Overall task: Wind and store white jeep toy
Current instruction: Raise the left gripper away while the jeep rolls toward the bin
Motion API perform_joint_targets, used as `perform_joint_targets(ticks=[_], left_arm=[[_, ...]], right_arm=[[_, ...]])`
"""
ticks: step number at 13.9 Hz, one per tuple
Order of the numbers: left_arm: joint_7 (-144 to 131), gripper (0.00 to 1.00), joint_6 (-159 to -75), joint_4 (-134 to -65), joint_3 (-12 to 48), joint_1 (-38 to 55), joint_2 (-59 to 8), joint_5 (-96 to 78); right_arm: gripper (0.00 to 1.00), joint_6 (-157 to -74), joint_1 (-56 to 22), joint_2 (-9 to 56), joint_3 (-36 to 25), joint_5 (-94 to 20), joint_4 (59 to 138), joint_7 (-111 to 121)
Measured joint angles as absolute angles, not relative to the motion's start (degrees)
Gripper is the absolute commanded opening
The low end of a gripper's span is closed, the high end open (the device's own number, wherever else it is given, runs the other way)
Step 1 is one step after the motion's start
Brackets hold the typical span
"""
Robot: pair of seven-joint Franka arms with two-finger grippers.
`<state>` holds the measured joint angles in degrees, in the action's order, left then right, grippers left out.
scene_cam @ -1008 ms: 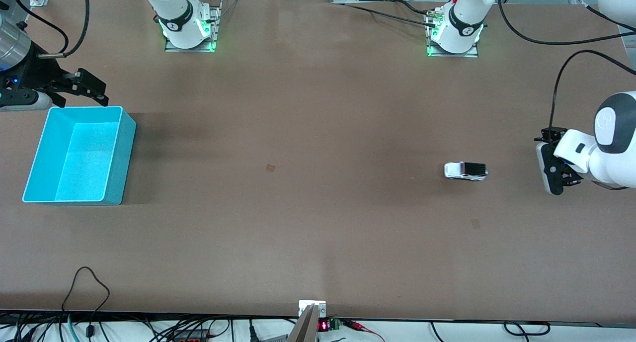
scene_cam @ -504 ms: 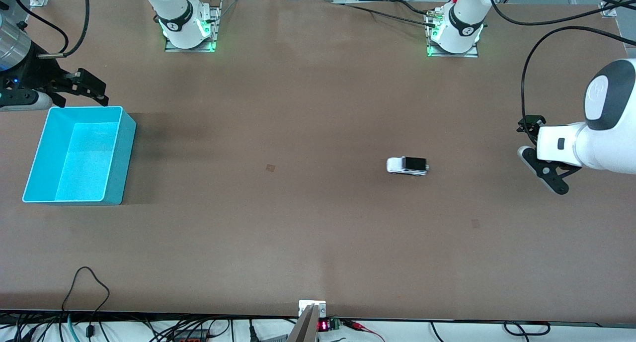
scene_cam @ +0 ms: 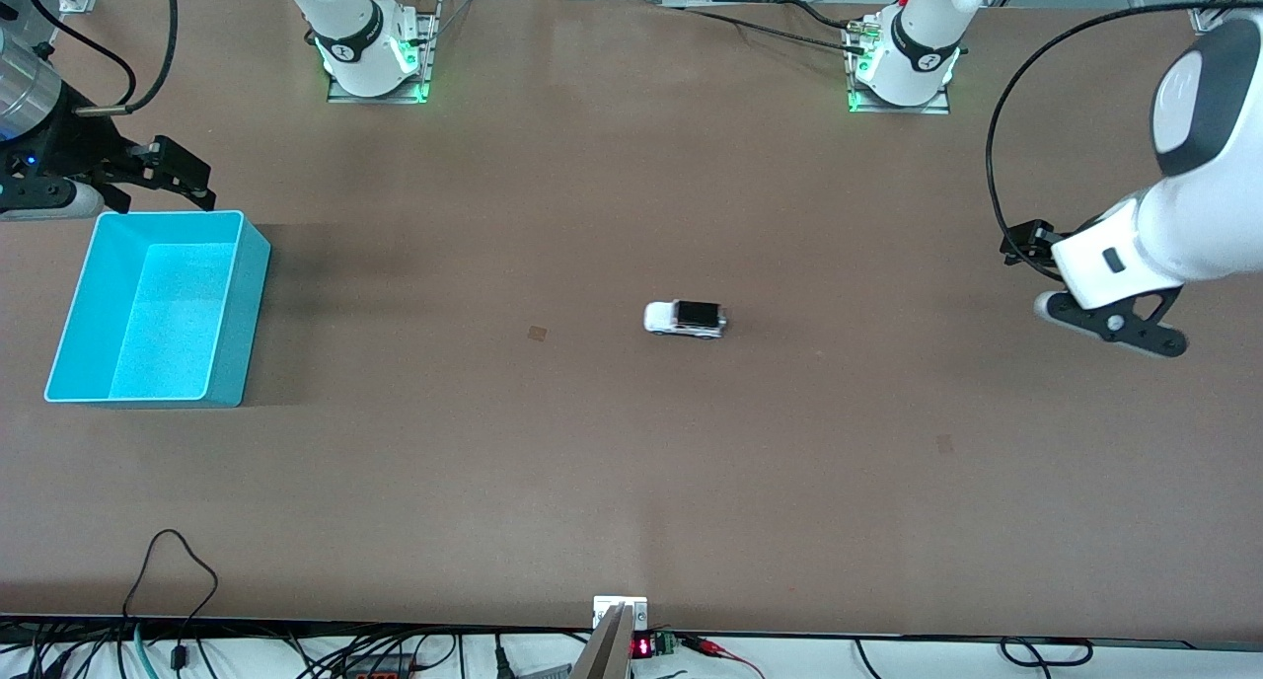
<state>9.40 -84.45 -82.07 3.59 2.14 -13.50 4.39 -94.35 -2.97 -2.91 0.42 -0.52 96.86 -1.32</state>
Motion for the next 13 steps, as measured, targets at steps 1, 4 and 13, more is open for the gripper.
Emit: perform_joint_targets(ticks=[1, 4, 13], left_arm=[[6.66, 1.0, -85.9, -83.91, 3.02, 2.11, -11.25, 4.16], [-1.0, 1.0, -91.95, -89.49, 1.09, 1.93, -5.38, 3.94], [-2.85, 1.0, -96.23, -95.44, -0.37, 1.64, -1.49, 1.55]], right_arm=[[1.0, -94.33, -2.97, -2.9, 0.42, -0.52, 96.87, -1.32], [1.0, -94.32, -2.95, -2.9, 0.41, -0.52, 96.87, -1.32], [1.0, -94.12, -2.94, -2.77, 0.11, -0.52, 96.98, -1.3]])
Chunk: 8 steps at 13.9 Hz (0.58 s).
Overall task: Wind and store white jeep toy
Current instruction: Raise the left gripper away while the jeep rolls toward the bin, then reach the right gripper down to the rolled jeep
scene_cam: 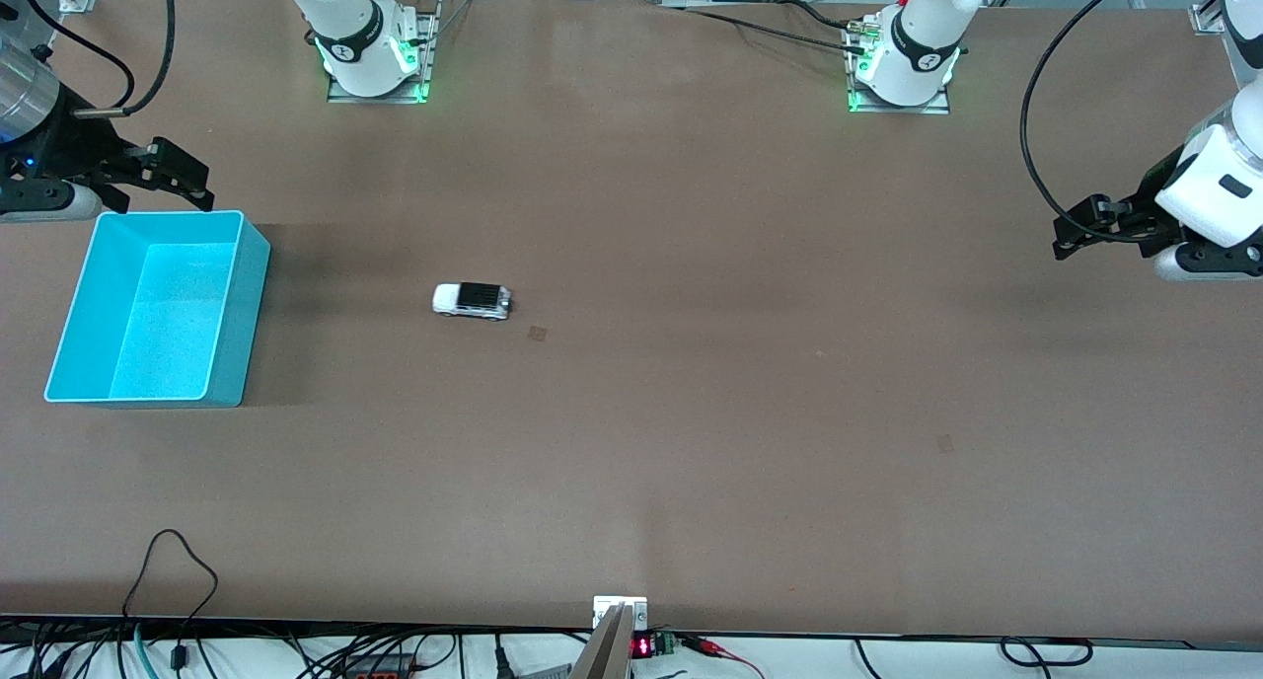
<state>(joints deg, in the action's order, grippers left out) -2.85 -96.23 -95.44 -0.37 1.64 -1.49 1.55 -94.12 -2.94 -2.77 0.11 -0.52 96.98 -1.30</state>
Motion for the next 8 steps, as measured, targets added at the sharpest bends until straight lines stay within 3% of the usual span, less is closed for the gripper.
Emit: perform_joint_targets(ticks=[8], left_arm=[[-2.85, 1.0, -91.85, -94.38, 0.04, 1.66, -0.93, 1.55]], right_arm=[[1.0, -90.2, -2.77, -1.07, 0.0, -0.52, 97.23, 0.4]])
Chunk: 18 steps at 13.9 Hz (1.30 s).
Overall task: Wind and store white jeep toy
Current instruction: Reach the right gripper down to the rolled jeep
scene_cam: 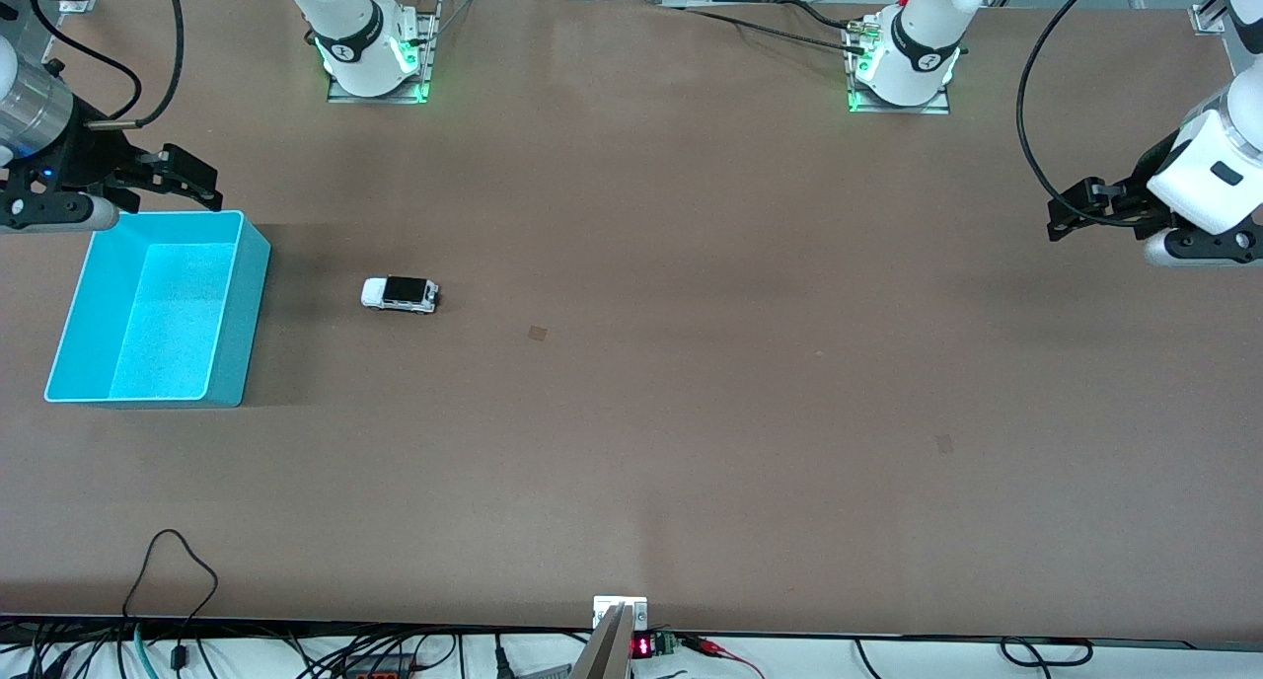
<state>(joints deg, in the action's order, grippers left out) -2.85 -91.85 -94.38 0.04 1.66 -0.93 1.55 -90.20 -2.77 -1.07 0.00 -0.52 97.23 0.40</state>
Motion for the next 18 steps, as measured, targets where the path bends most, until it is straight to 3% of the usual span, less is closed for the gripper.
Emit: perform_joint_targets(ticks=[4, 10, 13, 18], left_arm=[[-2.85, 1.0, -91.67, -94.29, 0.04, 1.66, -0.92, 1.55], [-2.85, 1.0, -91.72, -93.47, 0.04, 1.66, -0.92, 1.55], [-2.85, 1.0, -91.72, -93.39, 0.0, 1.64, -0.92, 1.54], [-2.85, 1.0, -91.68, -93.37, -0.42, 1.52, -0.94, 1.54]], right_arm=[[1.0, -85.84, -2.69, 1.55, 0.01, -0.53, 97.47, 14.2], [1.0, -87.99, -2.88, 8.92, 0.5, -0.86, 97.76, 43.12], [1.0, -95.38, -3.65, 11.45, 0.84, -3.08, 101.29, 56.06], [1.0, -116.48, -7.67, 11.92, 1.04, -3.91, 115.53, 65.14]])
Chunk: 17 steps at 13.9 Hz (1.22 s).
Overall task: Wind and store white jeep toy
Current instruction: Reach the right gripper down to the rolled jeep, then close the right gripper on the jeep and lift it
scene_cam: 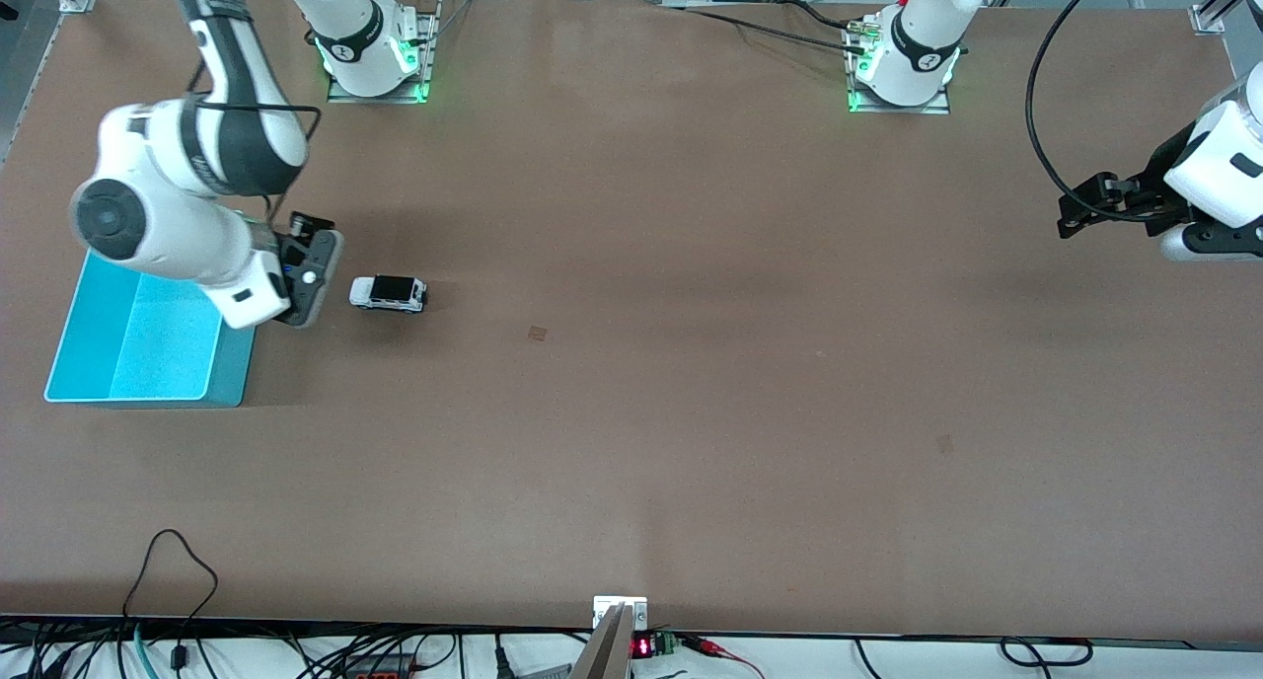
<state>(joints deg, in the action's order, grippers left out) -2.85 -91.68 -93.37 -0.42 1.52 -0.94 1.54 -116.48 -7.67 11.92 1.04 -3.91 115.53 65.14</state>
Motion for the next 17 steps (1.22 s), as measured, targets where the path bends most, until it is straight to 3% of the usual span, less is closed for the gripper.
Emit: perform_joint_targets(ticks=[8, 17], left_arm=[[-2.85, 1.0, -91.69, -93.36, -0.58, 1.37, -0.94, 1.54], [-2.85, 1.0, -91.7, -93.3, -0.12, 1.35, -0.95, 1.44]], right_arm=[[1.0, -144.01, -9.99, 15.62, 1.0, -3.91, 130.16, 69.85], [1.0, -148.07, -10.68, 16.96, 1.01, -3.91, 133.15, 69.91]])
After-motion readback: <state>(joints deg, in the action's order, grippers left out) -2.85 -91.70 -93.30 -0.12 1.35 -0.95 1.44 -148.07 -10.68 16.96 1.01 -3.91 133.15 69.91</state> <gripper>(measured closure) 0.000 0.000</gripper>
